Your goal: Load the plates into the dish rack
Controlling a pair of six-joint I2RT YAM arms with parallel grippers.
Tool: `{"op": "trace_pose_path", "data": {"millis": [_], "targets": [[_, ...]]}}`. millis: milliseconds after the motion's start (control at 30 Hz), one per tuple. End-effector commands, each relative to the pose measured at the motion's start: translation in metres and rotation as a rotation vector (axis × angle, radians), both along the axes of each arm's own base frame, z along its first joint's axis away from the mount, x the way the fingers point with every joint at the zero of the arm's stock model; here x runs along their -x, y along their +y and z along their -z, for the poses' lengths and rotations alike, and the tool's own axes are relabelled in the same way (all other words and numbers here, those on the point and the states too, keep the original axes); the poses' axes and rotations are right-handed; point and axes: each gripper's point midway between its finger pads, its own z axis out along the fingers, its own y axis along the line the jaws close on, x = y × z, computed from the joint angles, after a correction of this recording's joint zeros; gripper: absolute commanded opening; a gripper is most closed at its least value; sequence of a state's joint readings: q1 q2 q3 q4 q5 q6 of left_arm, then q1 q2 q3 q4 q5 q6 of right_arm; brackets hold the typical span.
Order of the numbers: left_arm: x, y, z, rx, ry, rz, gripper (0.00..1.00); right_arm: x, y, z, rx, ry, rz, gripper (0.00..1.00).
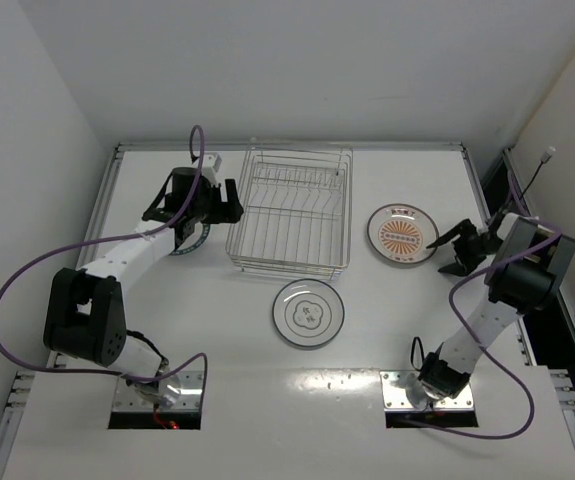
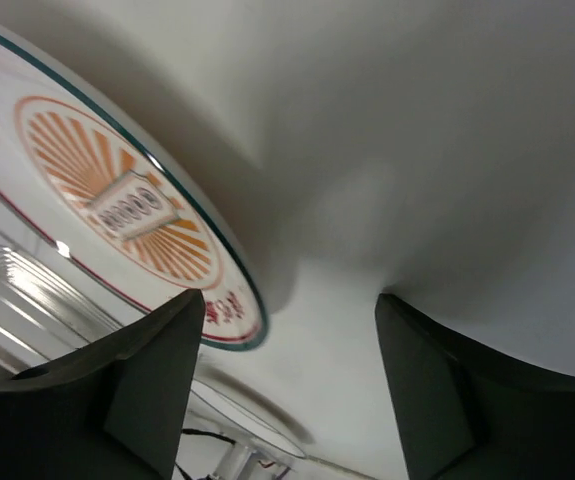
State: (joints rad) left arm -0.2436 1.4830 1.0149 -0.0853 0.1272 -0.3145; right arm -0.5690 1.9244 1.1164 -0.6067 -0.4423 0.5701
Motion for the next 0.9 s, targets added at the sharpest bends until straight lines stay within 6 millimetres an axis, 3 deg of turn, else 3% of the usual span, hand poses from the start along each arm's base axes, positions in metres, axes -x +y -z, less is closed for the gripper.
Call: {"op": "trace_pose_path", "data": {"millis": [0, 33, 100, 233, 333, 367, 500, 533, 600, 633, 733, 767, 800, 867], "targets": [[-0.007, -0.004, -0.024, -0.001, -0.074, 0.015, 0.74, -0.034, 0.007, -0.001, -0.049, -0.135, -0.065, 0.65], [-0.007, -0.004, -0.024, -0.001, -0.074, 0.015, 0.74, -0.039, 0.008, -0.004, -0.048, -0.141, -0.064, 0.57], [-0.006, -0.006, -0.025, 0.004, -0.072, 0.024, 0.74, -0.042, 0.011, -0.003, -0.053, -0.137, -0.067, 0.54], [-0.006, -0.008, -0.021, 0.007, -0.062, 0.034, 0.74, -0.056, 0.020, -0.003, -0.040, -0.147, -0.099, 0.37], [-0.009, -0.008, -0.021, 0.008, -0.062, 0.034, 0.74, -0.064, 0.026, -0.001, -0.044, -0.146, -0.113, 0.15], [-0.009, -0.008, -0.021, 0.008, -0.062, 0.034, 0.74, -0.067, 0.023, -0.002, -0.029, -0.149, -0.111, 0.01], [-0.008, -0.010, -0.017, 0.010, -0.052, 0.042, 0.74, -0.067, 0.019, -0.016, 0.036, -0.162, -0.129, 0.00], [-0.008, -0.010, -0.017, 0.010, -0.052, 0.042, 0.74, -0.072, 0.020, -0.040, 0.086, -0.213, -0.156, 0.00], [-0.008, -0.010, -0.017, 0.010, -0.052, 0.042, 0.74, -0.075, 0.012, -0.069, 0.223, -0.219, -0.168, 0.00], [-0.010, -0.009, -0.016, 0.011, -0.041, 0.030, 0.74, -0.074, 0.002, -0.098, 0.335, -0.240, -0.145, 0.00], [-0.009, -0.009, -0.009, 0.006, -0.022, 0.029, 0.74, -0.085, -0.007, -0.161, 0.544, -0.330, -0.101, 0.00], [-0.012, -0.009, -0.009, 0.006, -0.020, 0.029, 0.74, -0.086, -0.005, -0.179, 0.586, -0.355, -0.098, 0.00], [-0.012, -0.009, -0.009, 0.006, -0.020, 0.029, 0.74, -0.091, -0.003, -0.209, 0.634, -0.407, -0.087, 0.00], [-0.012, -0.009, -0.009, 0.006, -0.020, 0.029, 0.74, -0.098, 0.011, -0.226, 0.711, -0.417, -0.103, 0.00]]}}
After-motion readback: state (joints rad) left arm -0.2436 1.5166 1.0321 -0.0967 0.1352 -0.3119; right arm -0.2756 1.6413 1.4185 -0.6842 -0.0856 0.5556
